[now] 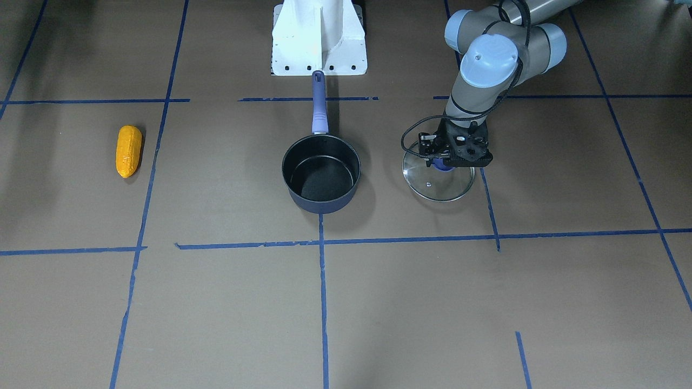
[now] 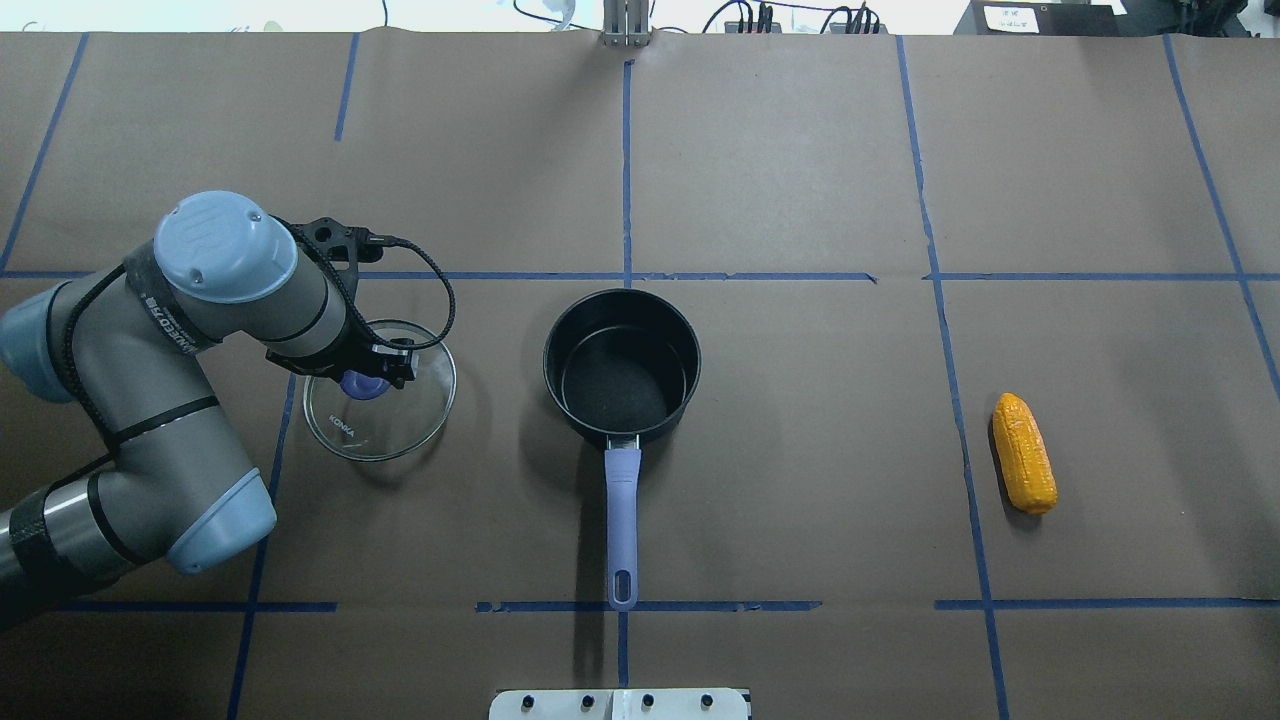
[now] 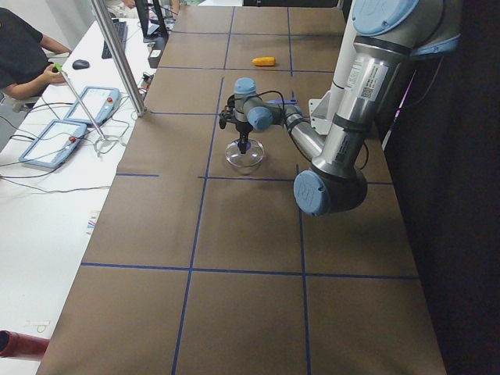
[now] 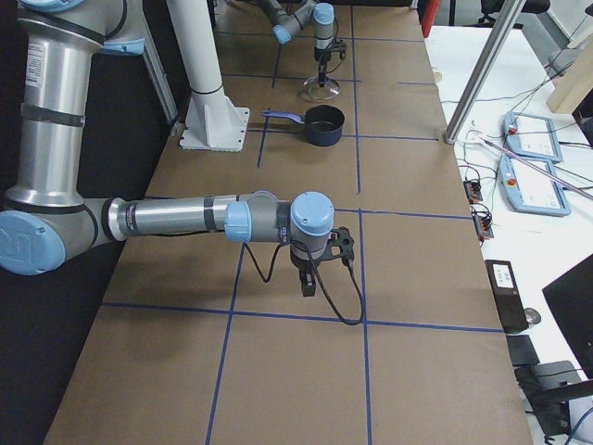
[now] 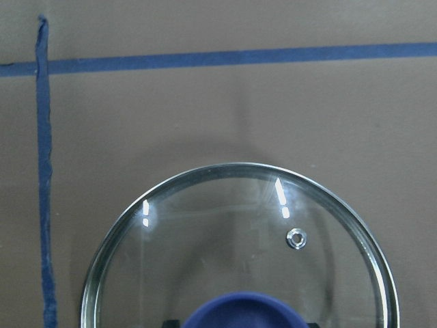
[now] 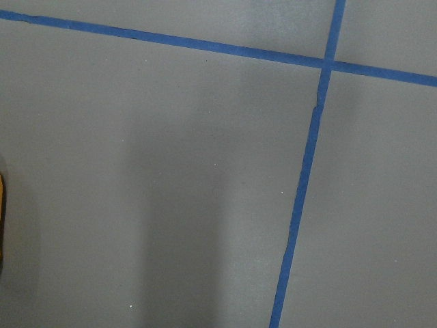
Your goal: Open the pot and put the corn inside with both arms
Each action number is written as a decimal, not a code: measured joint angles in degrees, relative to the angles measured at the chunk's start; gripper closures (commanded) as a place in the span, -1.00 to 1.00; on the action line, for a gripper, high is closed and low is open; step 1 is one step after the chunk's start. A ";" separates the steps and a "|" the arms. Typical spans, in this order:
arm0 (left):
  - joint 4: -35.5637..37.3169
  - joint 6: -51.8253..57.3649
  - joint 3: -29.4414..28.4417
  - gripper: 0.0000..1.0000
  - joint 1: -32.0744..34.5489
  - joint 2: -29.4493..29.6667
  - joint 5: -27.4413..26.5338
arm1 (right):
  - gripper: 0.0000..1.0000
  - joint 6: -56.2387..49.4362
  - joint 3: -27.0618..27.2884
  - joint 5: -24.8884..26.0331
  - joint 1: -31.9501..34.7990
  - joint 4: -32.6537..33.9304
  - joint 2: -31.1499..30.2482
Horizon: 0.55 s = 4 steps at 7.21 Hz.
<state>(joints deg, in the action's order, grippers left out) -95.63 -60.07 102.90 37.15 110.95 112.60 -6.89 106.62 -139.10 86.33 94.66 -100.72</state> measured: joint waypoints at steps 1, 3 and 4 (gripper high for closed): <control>-0.22 0.08 -0.18 -0.74 -0.02 -0.74 0.53 | -0.99 0.02 0.01 -0.02 -0.11 0.00 0.00; -0.39 0.22 -0.25 -1.00 -0.04 -1.20 1.14 | -0.99 0.05 0.01 -0.05 -0.97 0.00 0.00; -0.38 0.25 0.35 -1.00 0.20 -1.26 1.21 | -0.99 1.04 0.03 -0.17 -2.50 -0.05 0.10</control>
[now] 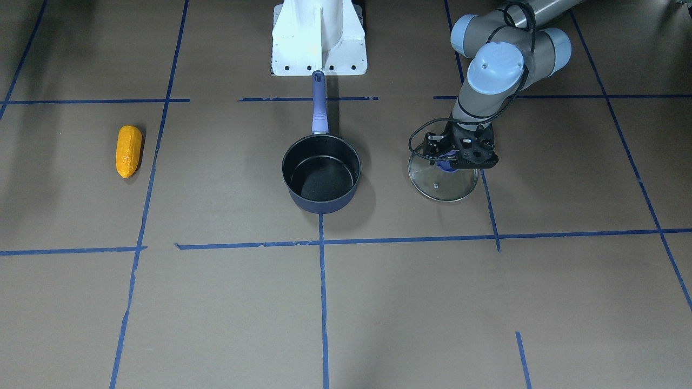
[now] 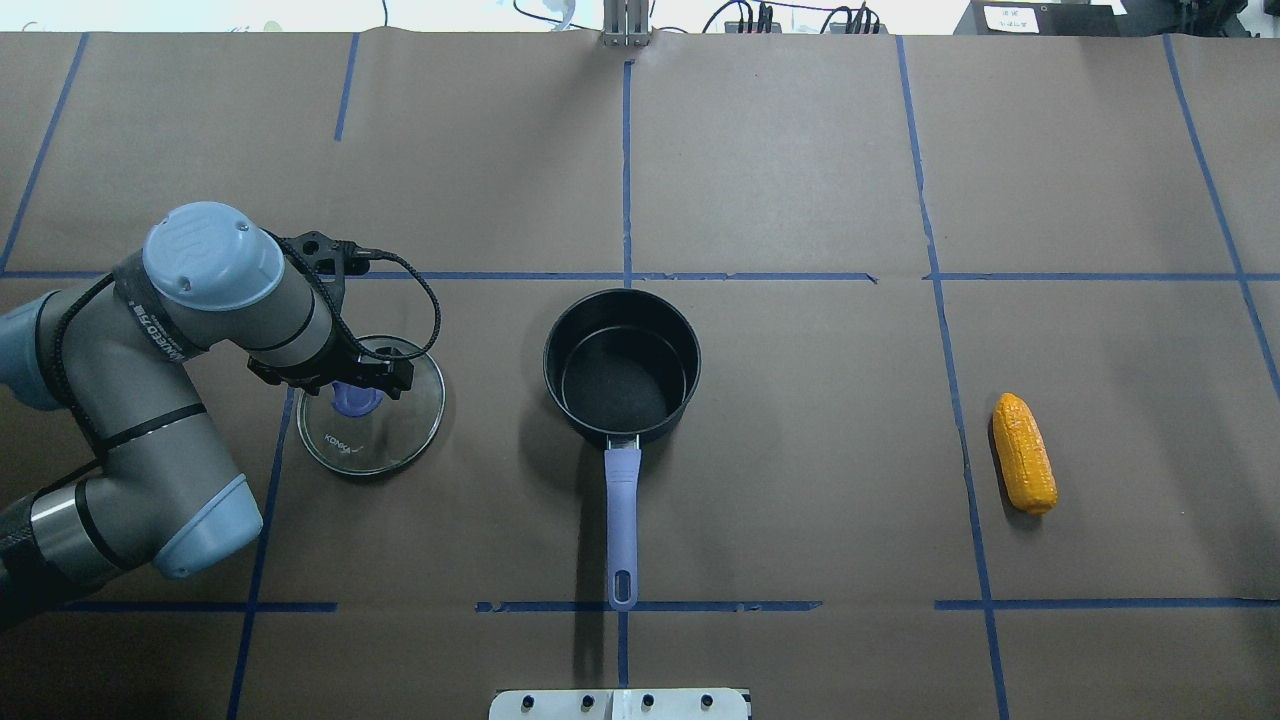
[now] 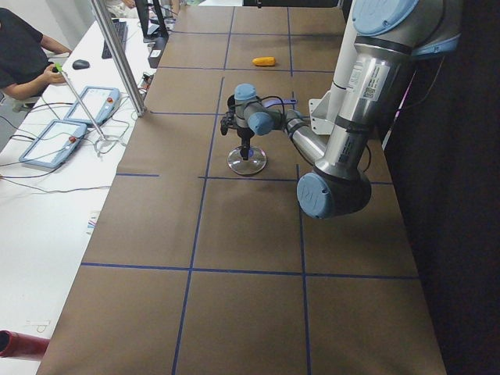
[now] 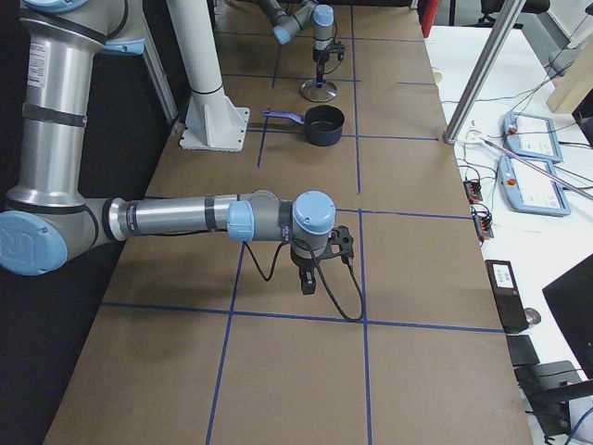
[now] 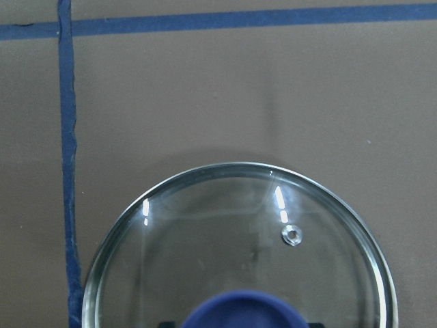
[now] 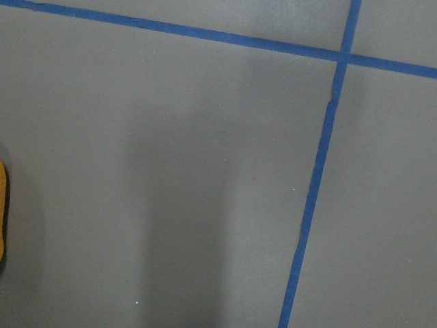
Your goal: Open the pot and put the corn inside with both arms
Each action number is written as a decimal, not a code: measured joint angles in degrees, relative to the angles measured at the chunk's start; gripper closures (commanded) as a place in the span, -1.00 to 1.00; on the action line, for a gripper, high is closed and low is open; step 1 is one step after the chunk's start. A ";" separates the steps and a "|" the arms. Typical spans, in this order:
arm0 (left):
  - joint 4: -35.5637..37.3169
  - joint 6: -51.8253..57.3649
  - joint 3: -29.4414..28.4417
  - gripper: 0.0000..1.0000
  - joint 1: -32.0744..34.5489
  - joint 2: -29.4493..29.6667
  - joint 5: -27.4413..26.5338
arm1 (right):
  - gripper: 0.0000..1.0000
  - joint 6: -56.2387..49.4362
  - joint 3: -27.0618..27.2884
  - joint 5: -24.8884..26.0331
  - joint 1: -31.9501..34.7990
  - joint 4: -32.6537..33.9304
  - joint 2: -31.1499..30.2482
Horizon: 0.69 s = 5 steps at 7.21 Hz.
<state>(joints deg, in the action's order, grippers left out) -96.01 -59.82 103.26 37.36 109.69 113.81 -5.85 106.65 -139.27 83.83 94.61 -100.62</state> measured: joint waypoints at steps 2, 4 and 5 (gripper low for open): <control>0.18 0.60 2.98 -1.00 3.26 -2.01 2.34 | -0.99 10.64 0.10 -0.68 -5.79 -5.43 0.38; 0.22 5.60 6.35 -1.00 8.24 -6.98 6.59 | -0.98 36.81 0.19 1.65 -15.91 -22.61 0.56; 0.10 7.84 7.11 -1.00 9.91 -9.10 7.38 | -0.98 49.16 0.20 5.76 -22.17 -29.81 1.15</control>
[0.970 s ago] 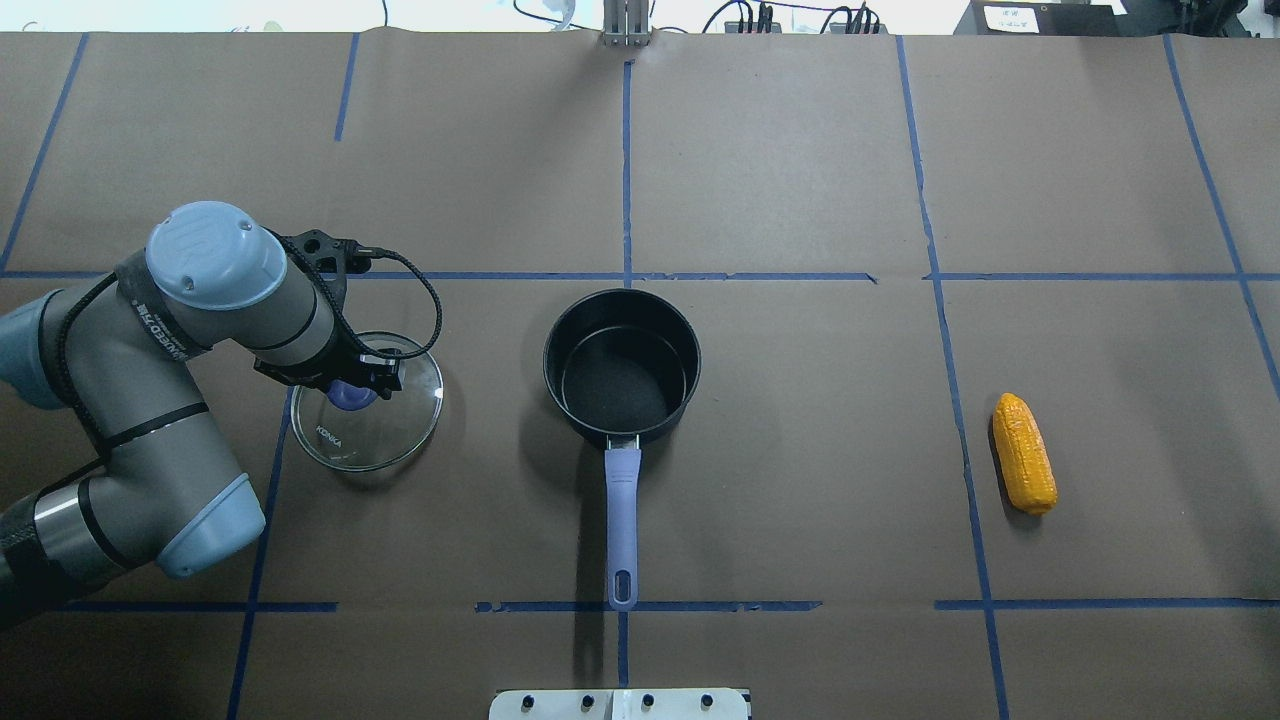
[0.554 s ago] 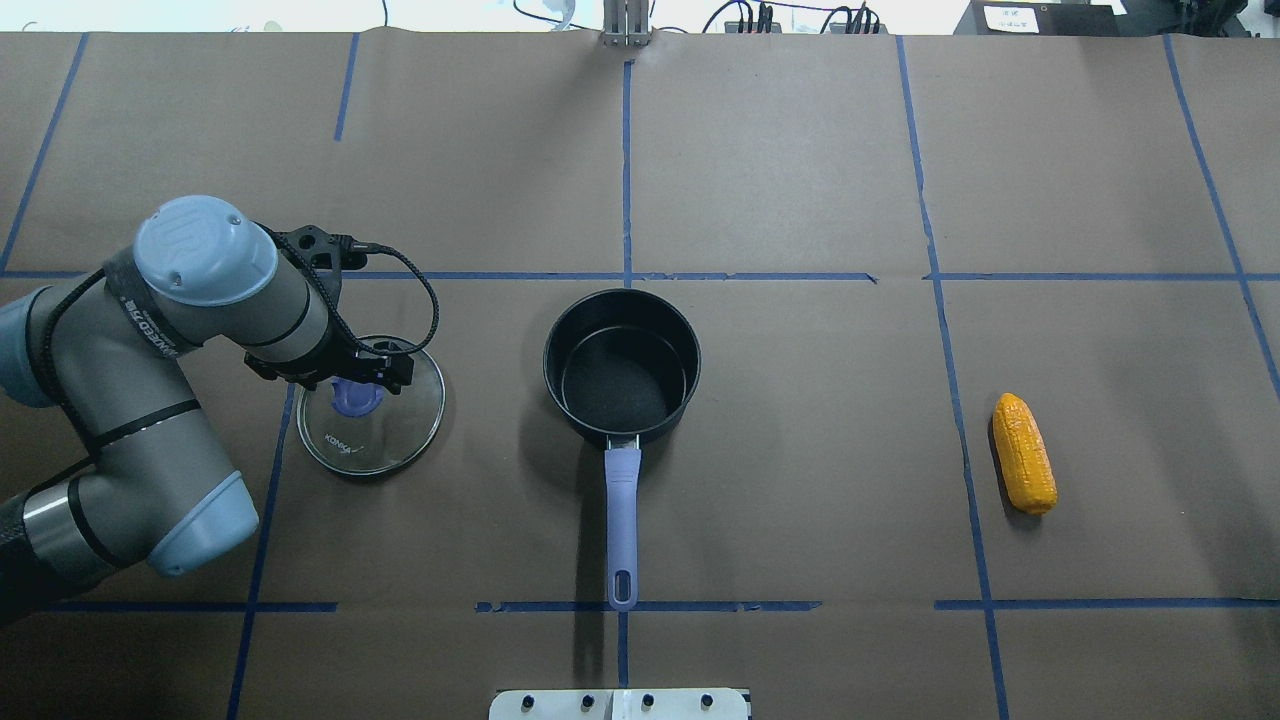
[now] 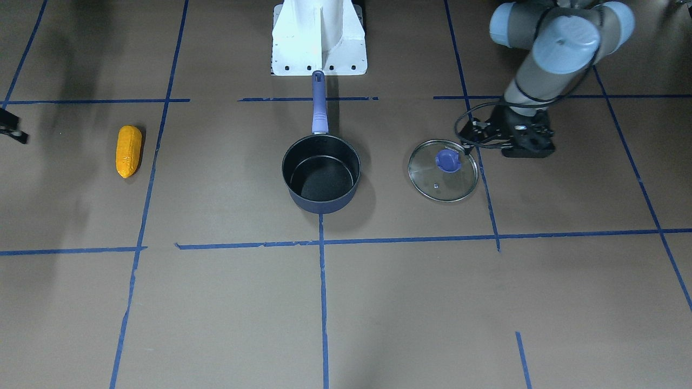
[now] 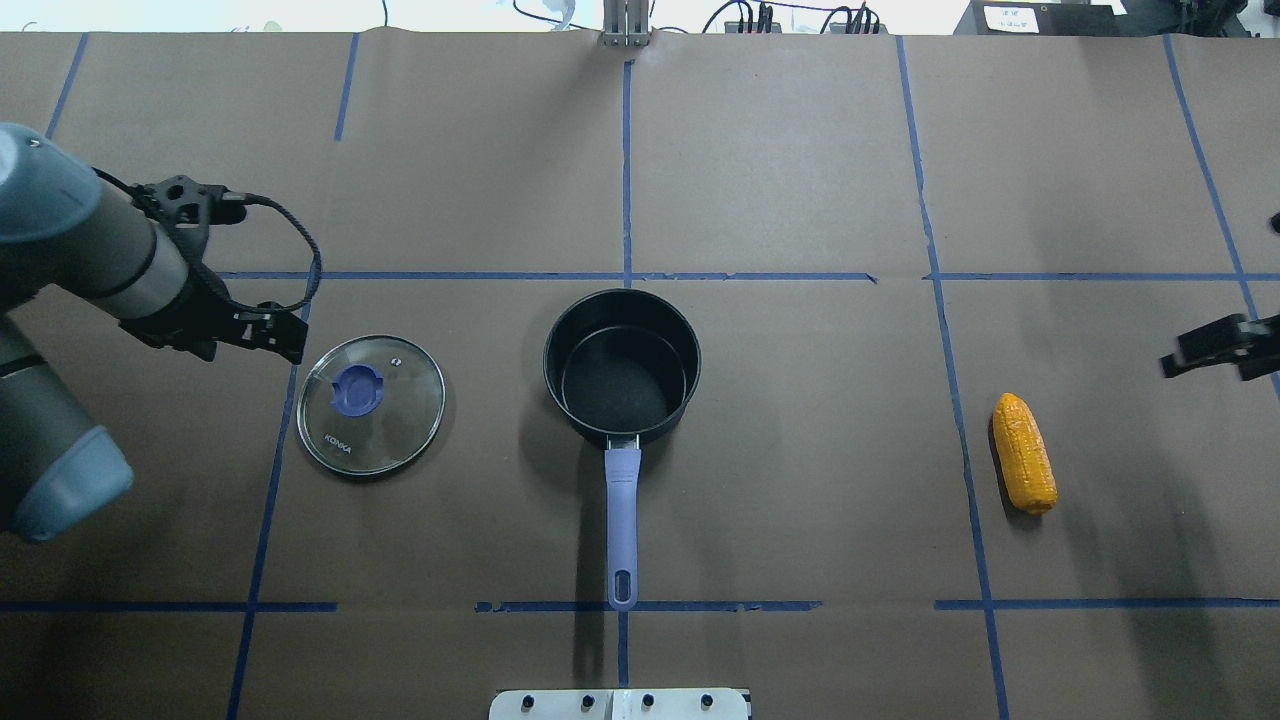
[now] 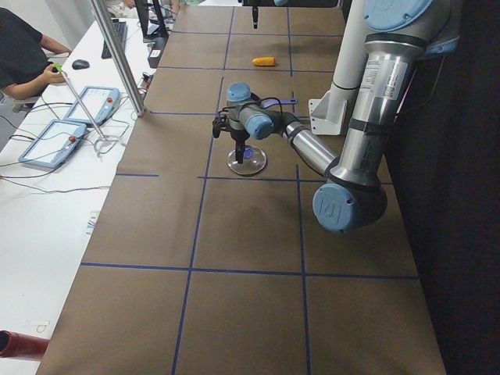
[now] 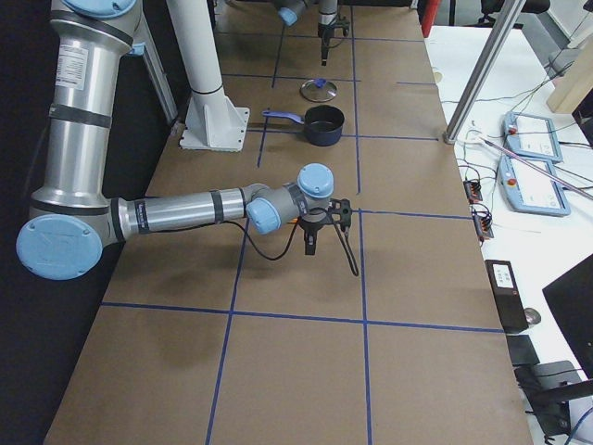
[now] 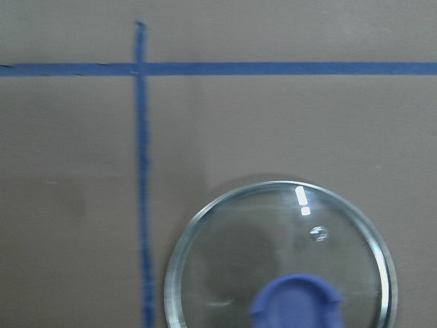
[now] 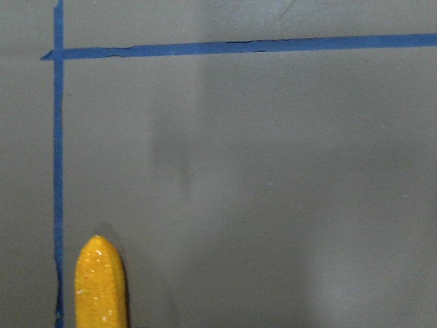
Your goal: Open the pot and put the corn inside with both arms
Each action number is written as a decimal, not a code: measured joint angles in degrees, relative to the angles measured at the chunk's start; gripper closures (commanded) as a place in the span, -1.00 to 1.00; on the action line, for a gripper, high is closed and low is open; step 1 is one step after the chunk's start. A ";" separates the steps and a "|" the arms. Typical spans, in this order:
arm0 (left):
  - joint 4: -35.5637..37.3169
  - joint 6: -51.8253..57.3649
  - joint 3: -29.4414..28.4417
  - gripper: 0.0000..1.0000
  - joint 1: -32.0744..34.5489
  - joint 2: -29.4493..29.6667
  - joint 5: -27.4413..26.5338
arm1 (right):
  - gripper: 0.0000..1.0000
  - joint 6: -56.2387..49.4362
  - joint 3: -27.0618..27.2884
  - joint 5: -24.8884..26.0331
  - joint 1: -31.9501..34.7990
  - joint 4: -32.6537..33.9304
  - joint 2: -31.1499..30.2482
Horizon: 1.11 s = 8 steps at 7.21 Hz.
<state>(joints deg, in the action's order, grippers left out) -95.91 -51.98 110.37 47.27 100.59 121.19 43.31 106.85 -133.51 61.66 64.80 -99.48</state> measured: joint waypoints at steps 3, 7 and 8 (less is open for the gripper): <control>-0.15 1.48 0.43 -1.00 1.36 -2.21 0.23 | -0.98 18.14 -0.20 13.40 -15.23 -6.22 2.65; -0.15 1.32 0.43 -1.00 1.42 -2.37 0.06 | -0.06 19.87 -1.77 18.65 -22.65 -6.46 2.97; -0.15 1.19 0.44 -1.00 1.42 -2.36 0.08 | 0.78 19.92 -1.92 18.97 -23.29 -6.50 2.97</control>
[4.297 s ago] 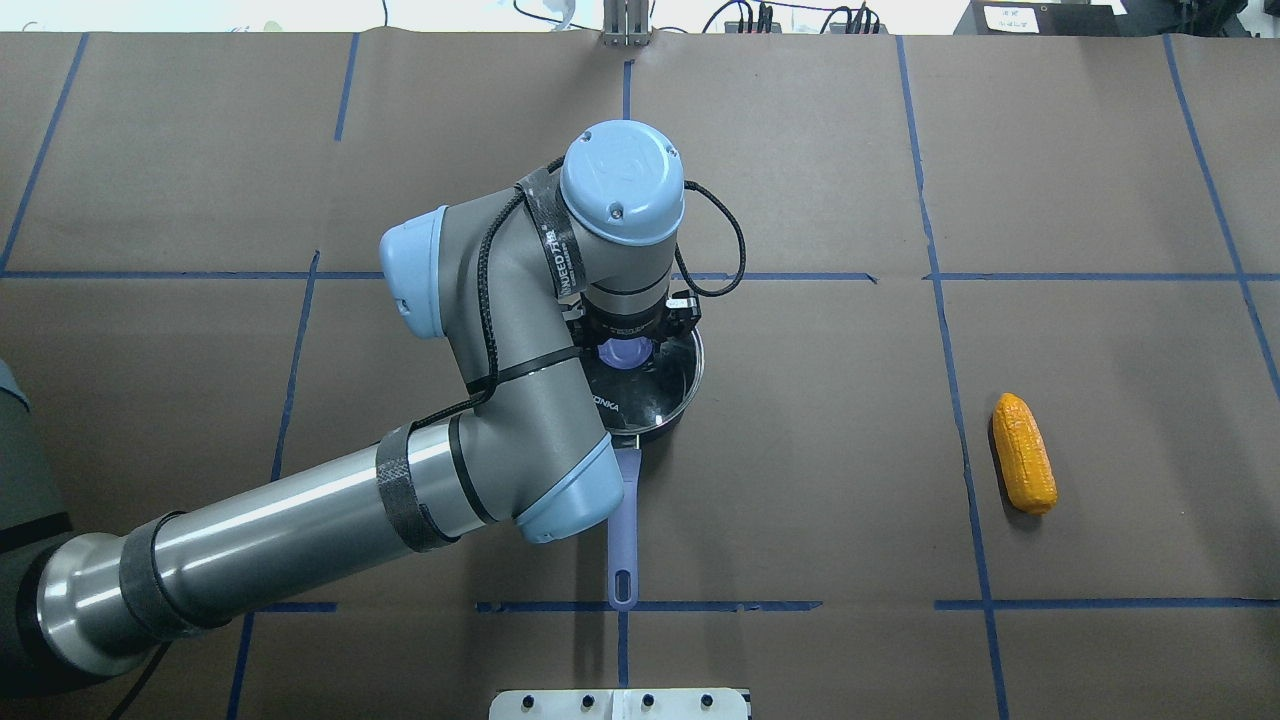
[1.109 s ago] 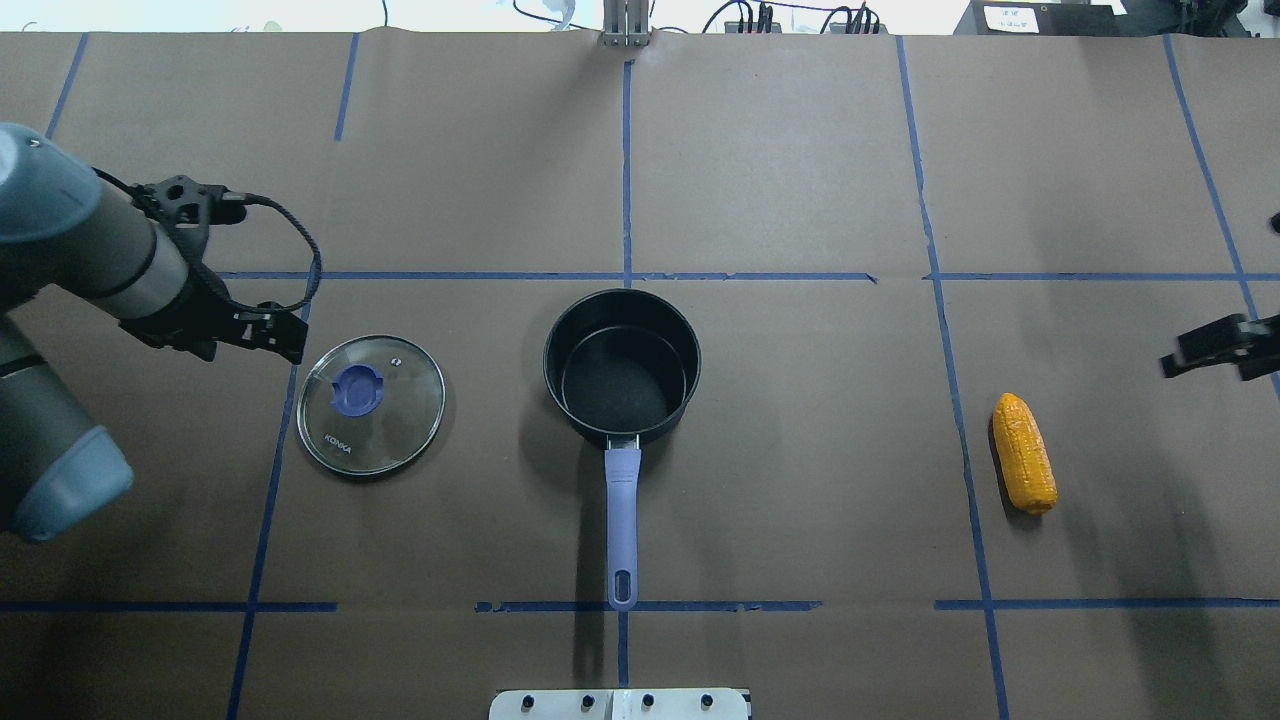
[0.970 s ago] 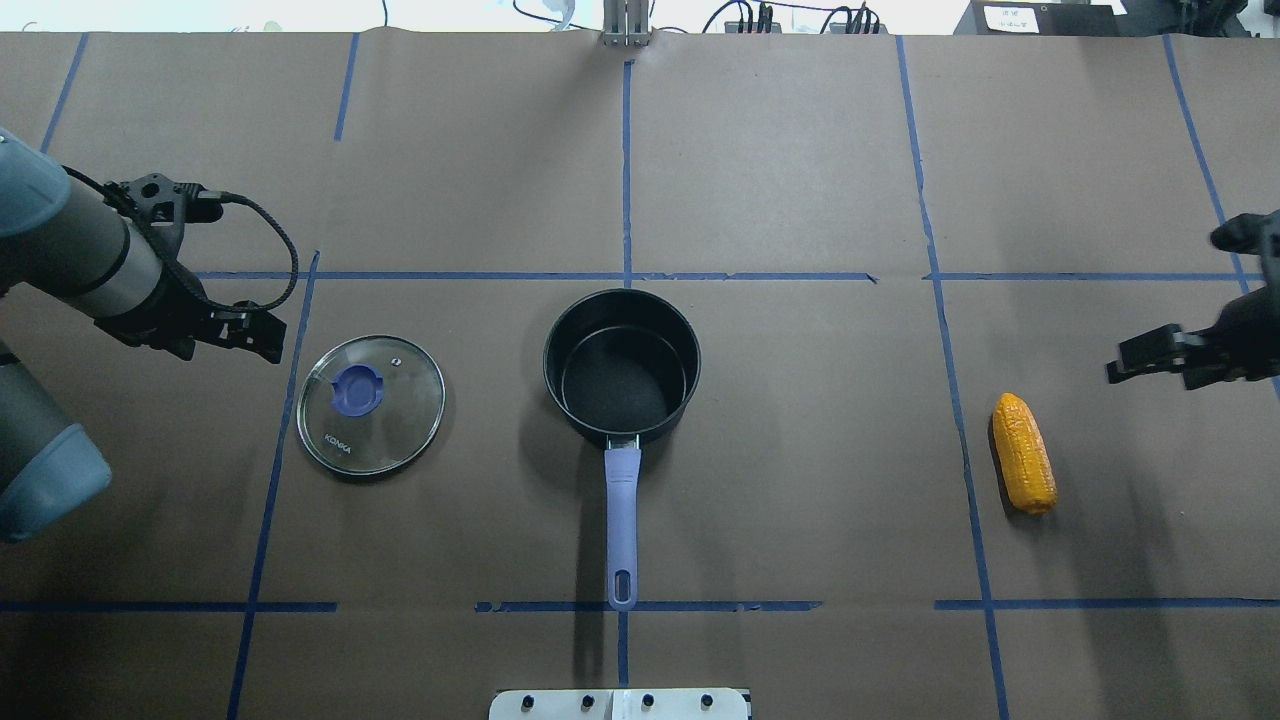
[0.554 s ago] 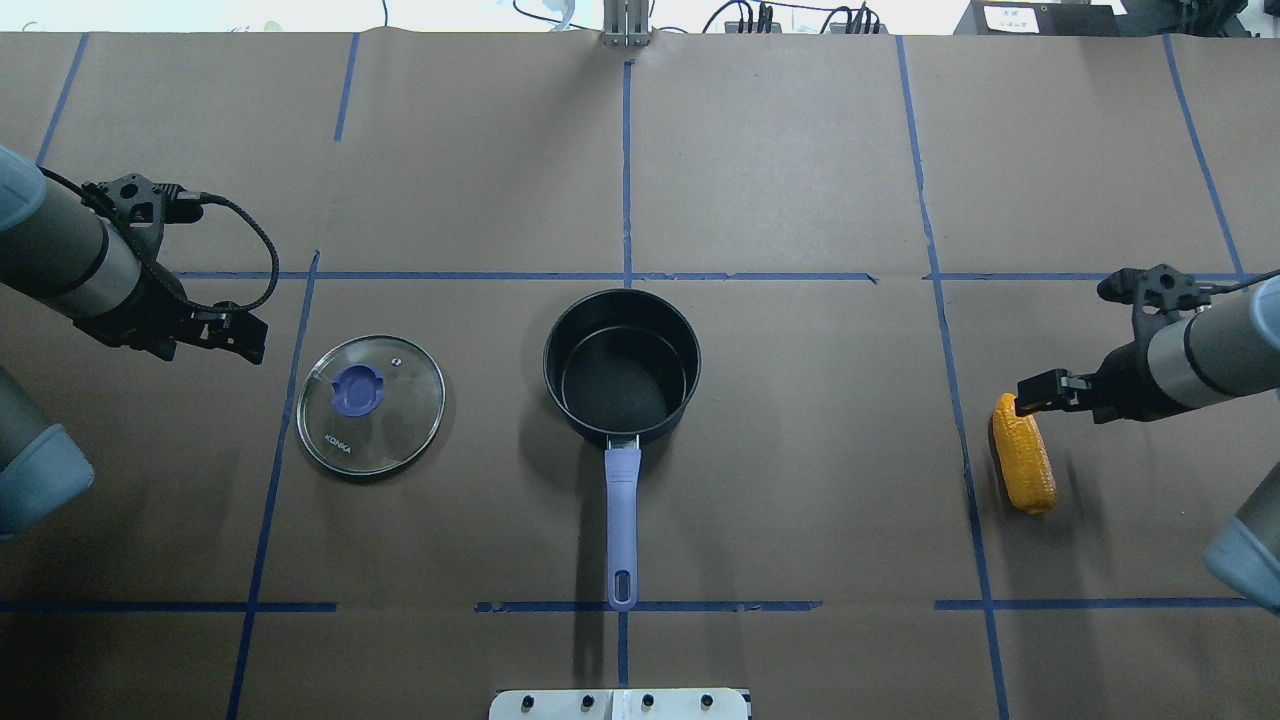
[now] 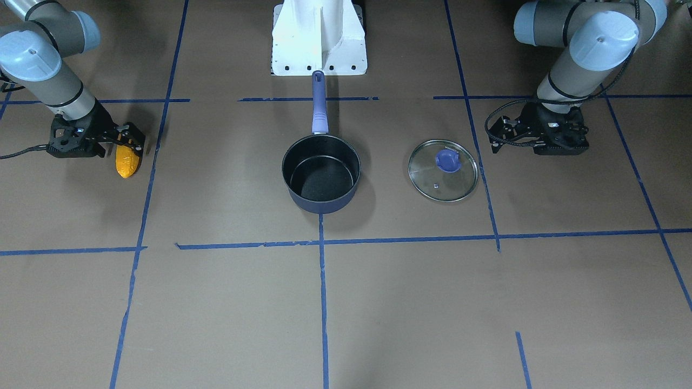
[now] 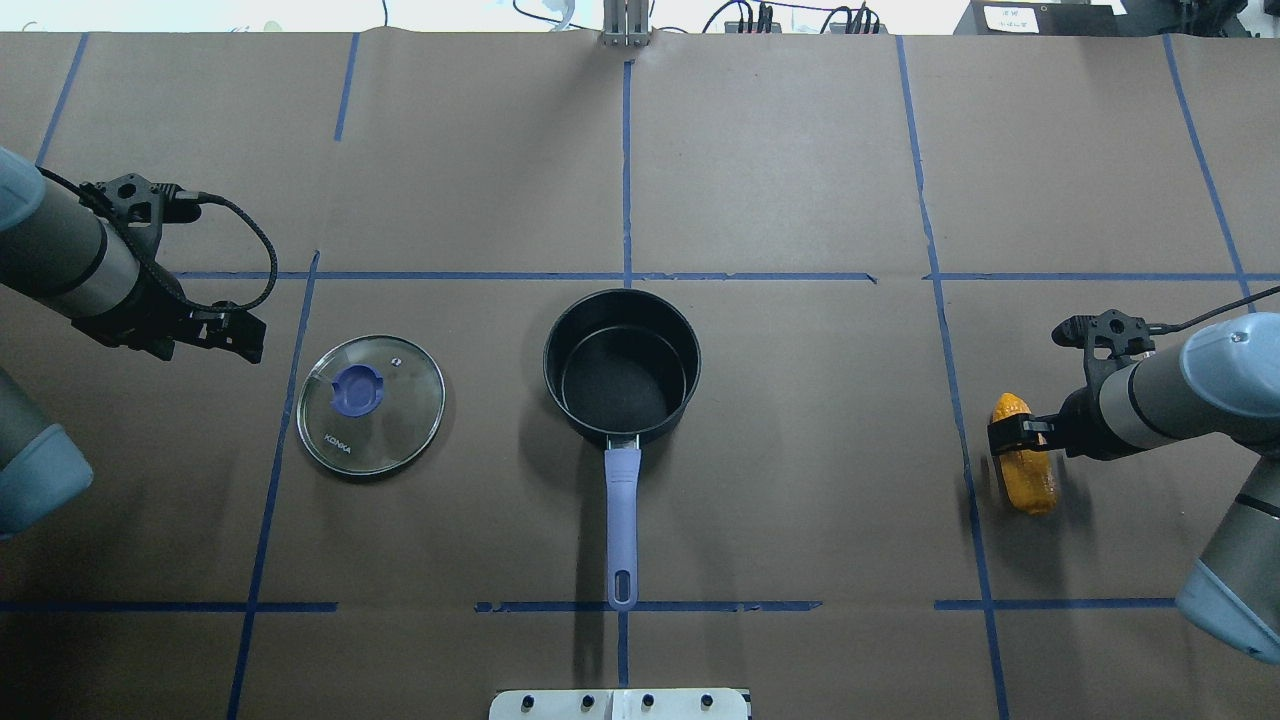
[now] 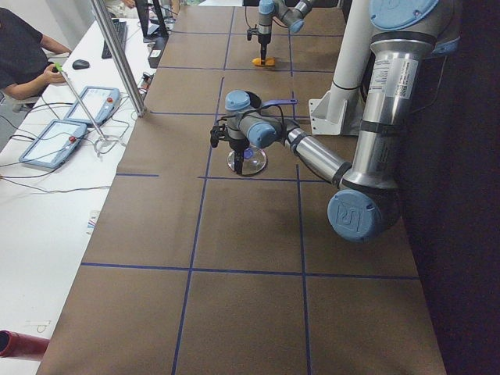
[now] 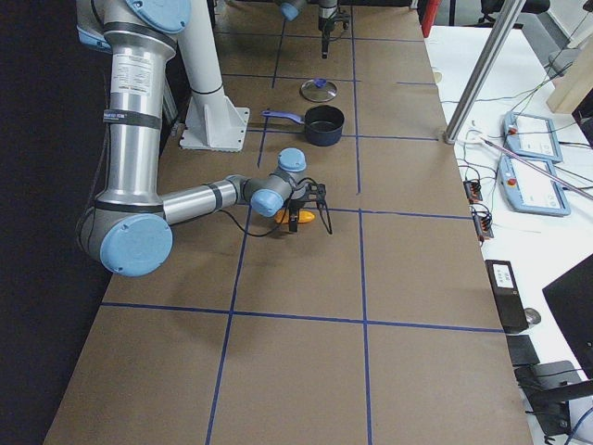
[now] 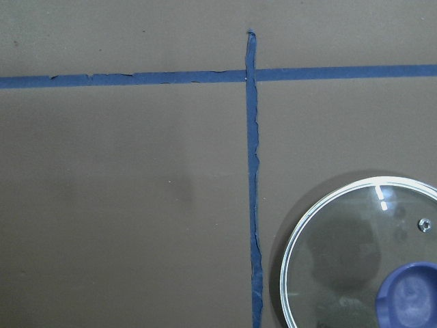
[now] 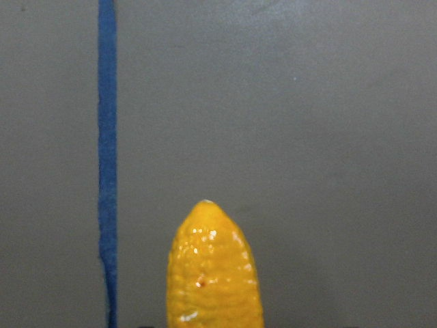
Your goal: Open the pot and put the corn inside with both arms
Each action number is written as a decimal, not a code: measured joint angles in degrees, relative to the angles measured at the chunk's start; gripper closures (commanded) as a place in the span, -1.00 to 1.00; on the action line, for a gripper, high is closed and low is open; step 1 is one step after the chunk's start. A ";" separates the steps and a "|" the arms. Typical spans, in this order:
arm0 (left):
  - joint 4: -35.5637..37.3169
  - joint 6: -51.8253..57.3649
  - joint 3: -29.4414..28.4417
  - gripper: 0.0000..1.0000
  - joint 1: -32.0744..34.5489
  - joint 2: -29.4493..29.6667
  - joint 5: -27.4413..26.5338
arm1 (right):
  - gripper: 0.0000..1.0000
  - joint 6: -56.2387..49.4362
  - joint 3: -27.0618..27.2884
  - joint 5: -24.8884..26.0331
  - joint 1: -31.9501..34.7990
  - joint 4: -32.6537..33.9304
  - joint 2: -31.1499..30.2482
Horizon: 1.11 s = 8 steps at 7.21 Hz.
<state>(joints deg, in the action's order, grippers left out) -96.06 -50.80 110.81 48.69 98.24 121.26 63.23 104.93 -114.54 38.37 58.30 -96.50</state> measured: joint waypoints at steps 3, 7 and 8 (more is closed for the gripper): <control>0.00 -0.24 0.35 -1.00 0.00 -0.05 0.01 | 1.00 0.13 0.77 -0.54 -0.44 -0.05 0.16; 0.07 -0.23 1.38 -1.00 0.07 -0.29 0.01 | 1.00 13.11 3.02 -1.35 -1.45 6.54 18.52; 0.08 -0.10 1.46 -1.00 0.08 -0.65 0.02 | 1.00 17.88 1.29 -1.29 -1.96 13.18 28.86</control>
<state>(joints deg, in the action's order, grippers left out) -95.98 -50.89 112.28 48.78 97.58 121.28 81.11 106.22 -115.83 36.41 71.48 -67.64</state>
